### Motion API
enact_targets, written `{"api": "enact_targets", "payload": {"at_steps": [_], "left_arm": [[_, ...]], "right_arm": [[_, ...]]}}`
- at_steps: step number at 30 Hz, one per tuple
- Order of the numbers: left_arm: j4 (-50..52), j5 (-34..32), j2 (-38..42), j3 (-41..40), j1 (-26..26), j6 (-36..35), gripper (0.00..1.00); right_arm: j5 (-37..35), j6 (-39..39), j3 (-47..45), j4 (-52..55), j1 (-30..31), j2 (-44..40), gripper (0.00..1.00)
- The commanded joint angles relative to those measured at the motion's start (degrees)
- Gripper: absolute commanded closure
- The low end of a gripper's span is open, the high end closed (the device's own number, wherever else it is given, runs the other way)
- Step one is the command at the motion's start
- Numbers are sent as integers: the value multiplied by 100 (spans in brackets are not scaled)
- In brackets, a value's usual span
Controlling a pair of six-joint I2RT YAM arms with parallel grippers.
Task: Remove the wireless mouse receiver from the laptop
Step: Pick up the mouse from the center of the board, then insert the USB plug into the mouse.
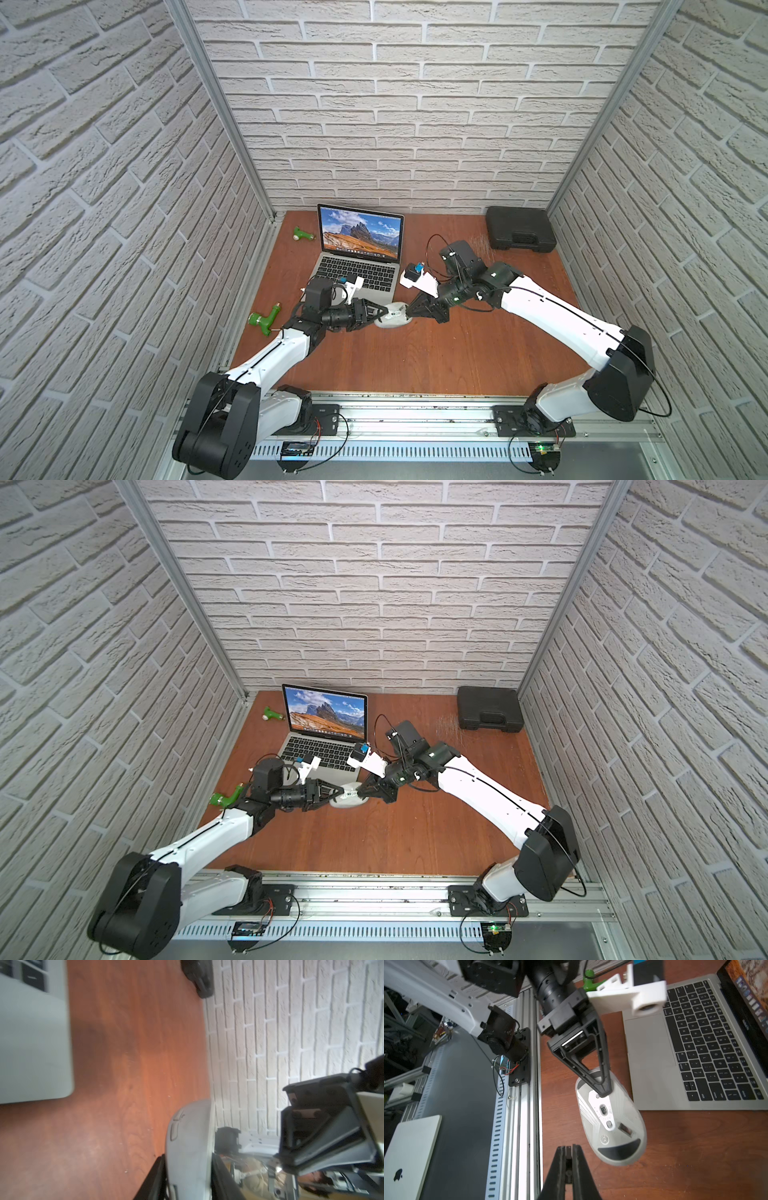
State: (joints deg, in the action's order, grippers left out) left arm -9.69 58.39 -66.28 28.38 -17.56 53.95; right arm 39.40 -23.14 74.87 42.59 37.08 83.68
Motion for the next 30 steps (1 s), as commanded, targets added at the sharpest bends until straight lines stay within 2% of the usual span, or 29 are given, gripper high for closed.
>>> {"api": "enact_targets", "payload": {"at_steps": [1, 4, 7, 8, 15, 18, 22, 30], "left_arm": [[673, 1159, -143, 424, -65, -681, 100], [1274, 1582, -387, 681, -113, -1152, 100], [2198, 1889, -734, 949, -154, -2037, 100], [2228, 2003, -867, 995, -175, -2114, 100], [1806, 2089, -1388, 1051, -603, -2137, 100], [1443, 2097, -1361, 946, -608, -1981, 100], [1453, 2084, -1423, 926, -608, -1968, 100], [1576, 2018, -1379, 957, -462, -2072, 100]], "right_arm": [[-142, -1538, 380, 979, 19, -53, 97], [-305, -1946, 697, 1435, 55, 79, 97], [-227, -2202, 1093, 1895, 101, 254, 97], [-242, -2283, 1259, 2058, 135, 345, 97], [-880, -2584, 2018, 2892, 482, 988, 97], [-956, -2624, 2146, 2984, 507, 1124, 97], [-1017, -2583, 2514, 3353, 557, 1438, 98], [-1214, -2517, 2413, 3362, 629, 1534, 98]]}}
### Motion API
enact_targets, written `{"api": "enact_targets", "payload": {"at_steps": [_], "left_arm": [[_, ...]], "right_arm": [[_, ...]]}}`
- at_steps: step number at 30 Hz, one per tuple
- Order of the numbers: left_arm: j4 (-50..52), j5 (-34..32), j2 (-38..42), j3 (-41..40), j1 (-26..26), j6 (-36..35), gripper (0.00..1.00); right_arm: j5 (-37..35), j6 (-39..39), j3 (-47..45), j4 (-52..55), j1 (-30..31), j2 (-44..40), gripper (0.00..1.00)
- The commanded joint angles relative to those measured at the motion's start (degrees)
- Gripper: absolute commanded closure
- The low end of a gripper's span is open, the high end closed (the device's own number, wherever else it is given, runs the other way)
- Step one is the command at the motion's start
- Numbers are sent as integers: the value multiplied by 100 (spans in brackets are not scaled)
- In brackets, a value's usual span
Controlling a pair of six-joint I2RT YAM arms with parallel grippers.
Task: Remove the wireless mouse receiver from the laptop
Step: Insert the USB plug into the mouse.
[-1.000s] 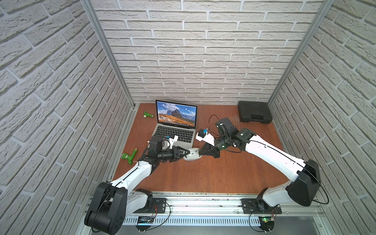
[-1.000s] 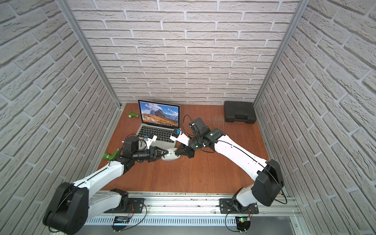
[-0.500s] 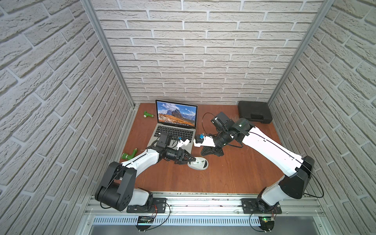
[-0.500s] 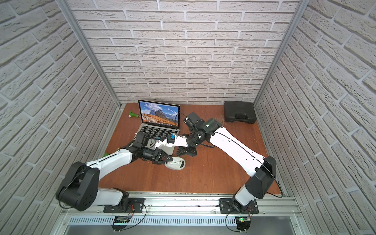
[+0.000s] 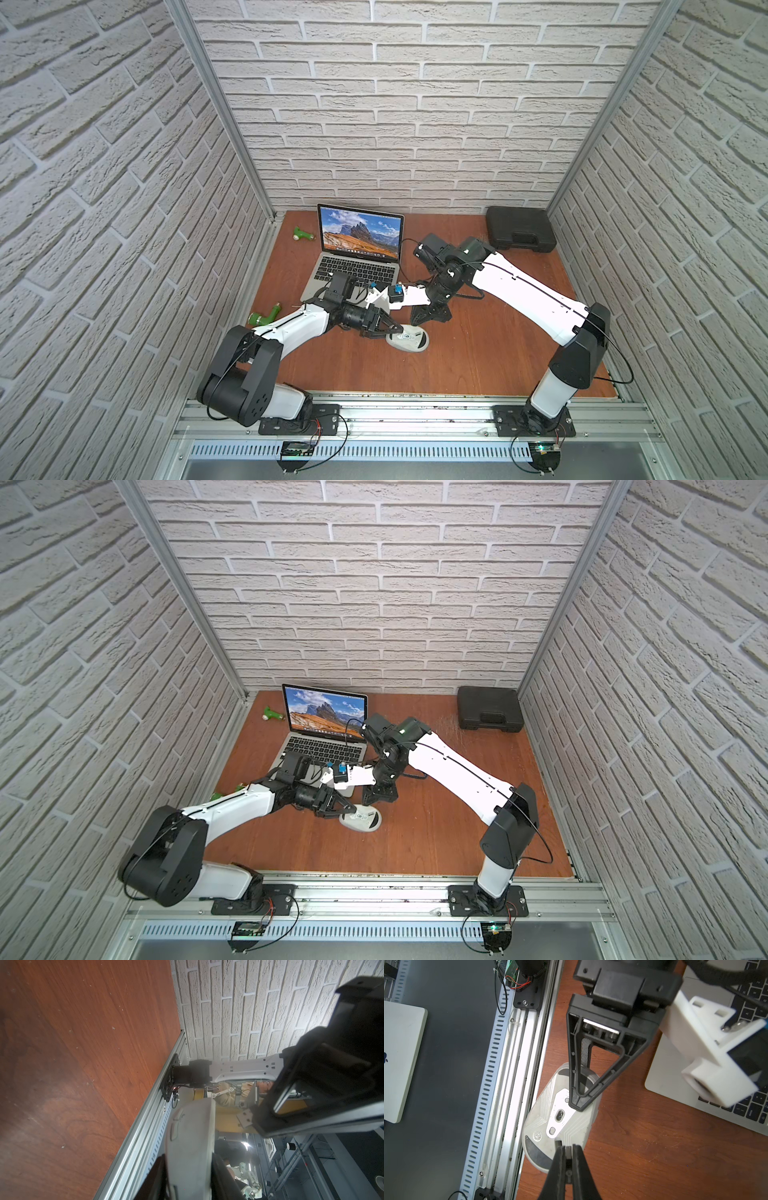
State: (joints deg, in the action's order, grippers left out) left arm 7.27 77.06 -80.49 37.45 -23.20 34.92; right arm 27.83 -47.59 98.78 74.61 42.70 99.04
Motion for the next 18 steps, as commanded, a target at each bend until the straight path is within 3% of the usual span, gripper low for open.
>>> {"api": "enact_targets", "payload": {"at_steps": [1, 18], "left_arm": [[-102, 128, 50, 43, 130, -169, 100], [59, -30, 174, -17, 321, -273, 100]], "right_arm": [[-74, -79, -8, 151, 63, -9, 98], [-125, -135, -169, -264, 109, 233, 98]]}}
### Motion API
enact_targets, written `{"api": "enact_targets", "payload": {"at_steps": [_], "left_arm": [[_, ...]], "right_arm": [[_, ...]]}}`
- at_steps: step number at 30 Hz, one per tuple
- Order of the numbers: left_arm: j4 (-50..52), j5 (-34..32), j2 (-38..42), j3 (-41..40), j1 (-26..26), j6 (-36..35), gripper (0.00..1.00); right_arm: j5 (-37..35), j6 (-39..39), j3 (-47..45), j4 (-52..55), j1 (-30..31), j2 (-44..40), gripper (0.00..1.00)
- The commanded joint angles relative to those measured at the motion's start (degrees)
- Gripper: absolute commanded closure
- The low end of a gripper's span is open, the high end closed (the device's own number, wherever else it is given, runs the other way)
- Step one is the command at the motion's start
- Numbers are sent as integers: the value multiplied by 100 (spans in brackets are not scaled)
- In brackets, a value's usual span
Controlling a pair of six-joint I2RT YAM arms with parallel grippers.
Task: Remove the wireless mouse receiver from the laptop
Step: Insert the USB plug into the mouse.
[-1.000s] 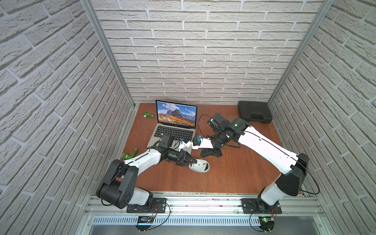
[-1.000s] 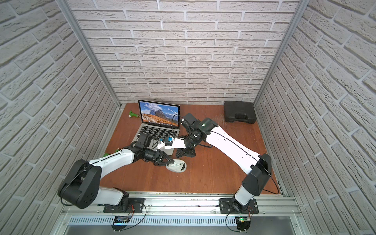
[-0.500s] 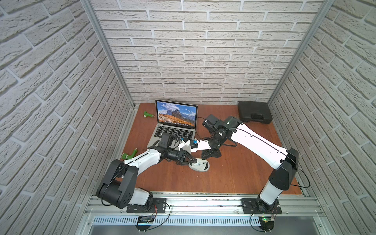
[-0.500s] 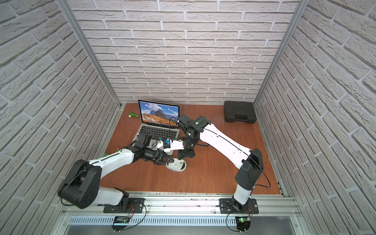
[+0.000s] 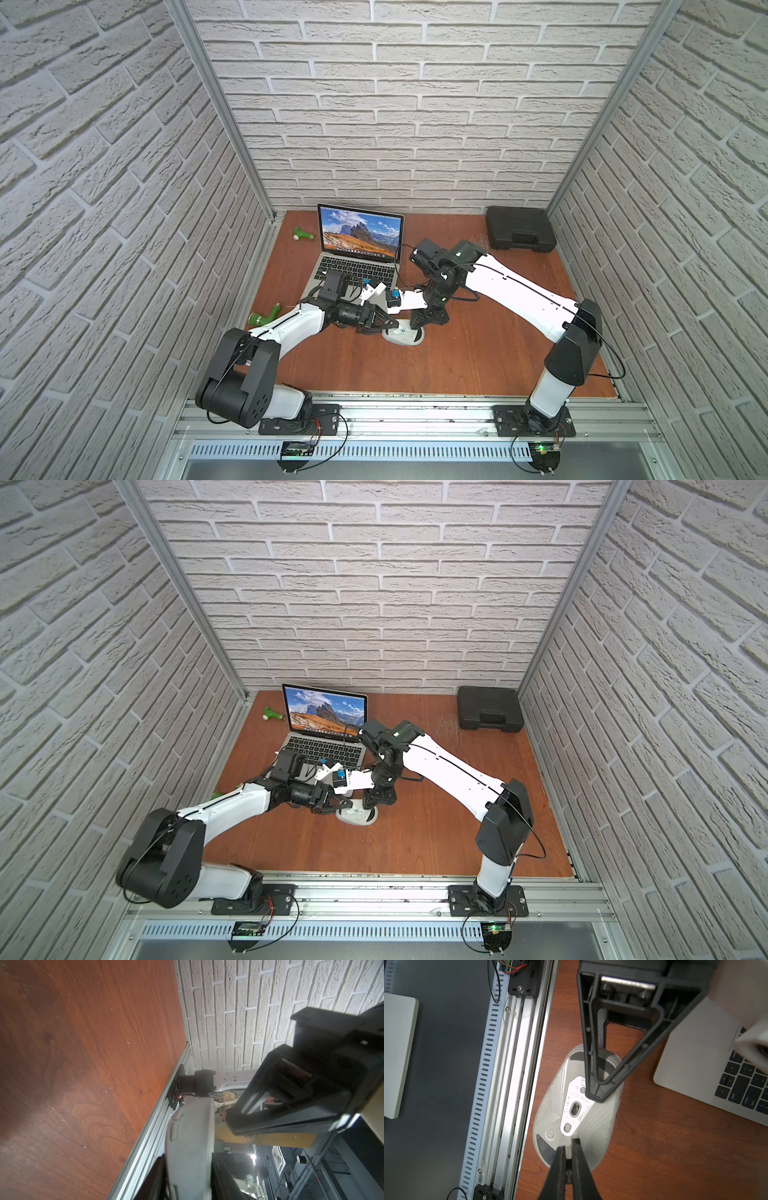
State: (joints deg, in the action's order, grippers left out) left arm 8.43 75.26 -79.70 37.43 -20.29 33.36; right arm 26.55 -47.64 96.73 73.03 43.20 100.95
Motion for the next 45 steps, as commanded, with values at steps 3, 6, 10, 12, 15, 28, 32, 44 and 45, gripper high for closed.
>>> {"api": "enact_targets", "payload": {"at_steps": [3, 6, 10, 12, 15, 28, 32, 44, 45], "left_arm": [[-63, 147, 147, -9, 27, -113, 100], [-65, 146, 179, -25, 31, -118, 100], [-80, 151, 174, -23, 26, -120, 100], [-92, 157, 171, -16, 26, -123, 100], [-115, 171, 201, -18, 26, -132, 100], [-96, 168, 225, -17, 31, -146, 100], [-97, 173, 218, -21, 38, -142, 100], [-94, 172, 197, -12, 60, -154, 100], [-97, 177, 200, -8, 74, -155, 100]], "right_arm": [[-54, -158, 135, -23, 65, 156, 98], [-45, -202, 144, 7, 83, 205, 98], [49, -228, 135, 1, 91, 184, 98], [128, -228, 155, -14, 92, 184, 98], [166, -220, 138, -17, 92, 230, 98], [-29, -191, -30, 58, 92, 231, 98], [-322, -138, -33, 112, 85, 248, 98], [-641, -9, 49, 198, 91, 258, 98], [-664, 8, 59, 196, 102, 265, 98]]}}
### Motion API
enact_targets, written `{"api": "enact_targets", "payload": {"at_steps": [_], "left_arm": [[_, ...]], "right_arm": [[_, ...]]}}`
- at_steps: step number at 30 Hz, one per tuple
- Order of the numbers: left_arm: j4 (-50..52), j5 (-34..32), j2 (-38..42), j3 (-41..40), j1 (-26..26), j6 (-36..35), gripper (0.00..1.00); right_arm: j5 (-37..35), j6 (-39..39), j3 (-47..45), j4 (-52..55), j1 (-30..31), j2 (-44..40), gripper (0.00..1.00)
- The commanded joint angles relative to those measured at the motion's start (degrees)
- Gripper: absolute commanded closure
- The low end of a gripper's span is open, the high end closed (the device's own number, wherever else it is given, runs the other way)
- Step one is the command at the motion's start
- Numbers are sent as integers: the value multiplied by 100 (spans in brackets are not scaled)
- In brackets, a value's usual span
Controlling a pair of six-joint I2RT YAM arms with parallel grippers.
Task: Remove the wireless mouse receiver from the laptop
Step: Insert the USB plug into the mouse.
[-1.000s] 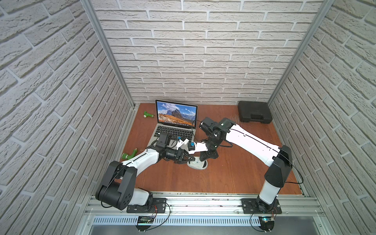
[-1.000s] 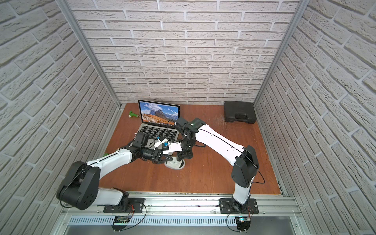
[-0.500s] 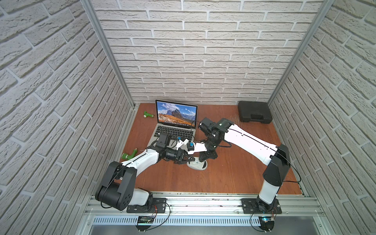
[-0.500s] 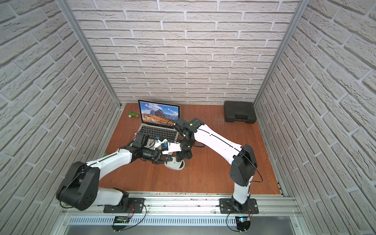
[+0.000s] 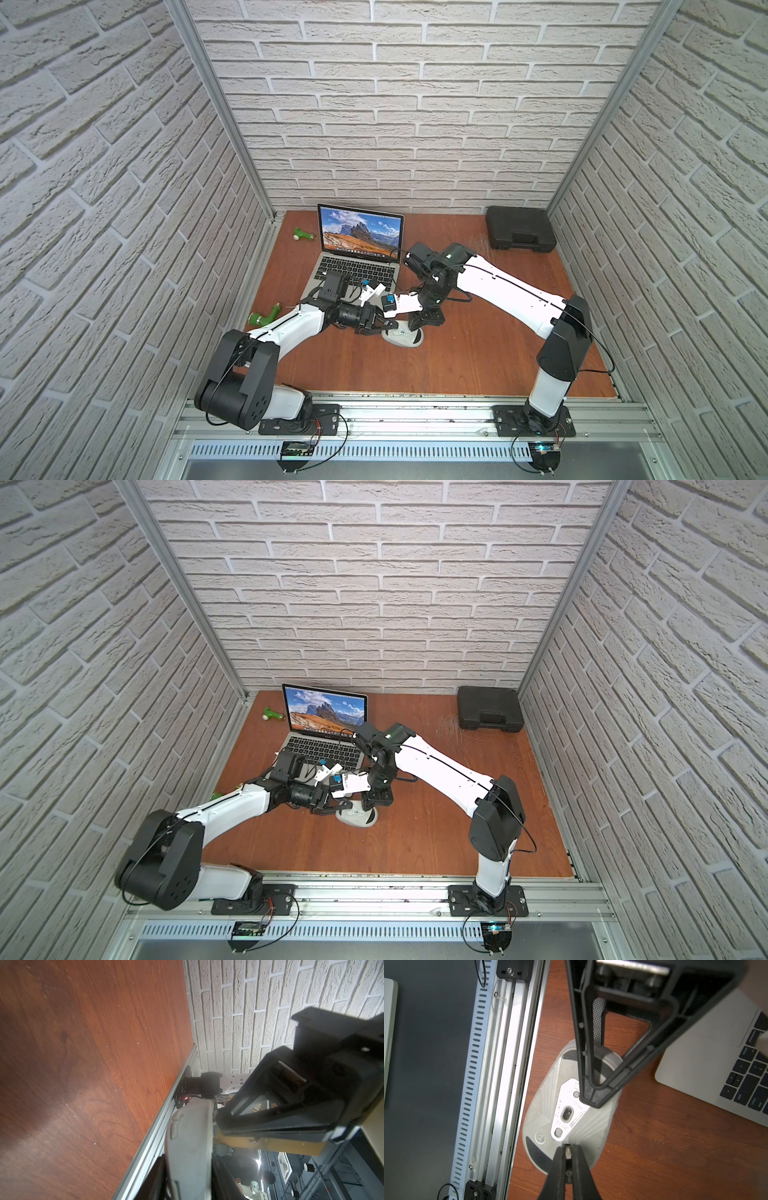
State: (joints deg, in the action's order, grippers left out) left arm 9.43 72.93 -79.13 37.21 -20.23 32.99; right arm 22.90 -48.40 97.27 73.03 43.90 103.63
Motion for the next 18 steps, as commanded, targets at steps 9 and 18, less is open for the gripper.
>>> {"api": "enact_targets", "payload": {"at_steps": [9, 18], "left_arm": [[-204, 407, 127, 5, 81, -110, 100], [-203, 407, 131, 0, 96, -110, 100]], "right_arm": [[-672, 175, 162, 277, 153, 111, 98], [-974, 217, 419, 474, 341, 299, 98]]}}
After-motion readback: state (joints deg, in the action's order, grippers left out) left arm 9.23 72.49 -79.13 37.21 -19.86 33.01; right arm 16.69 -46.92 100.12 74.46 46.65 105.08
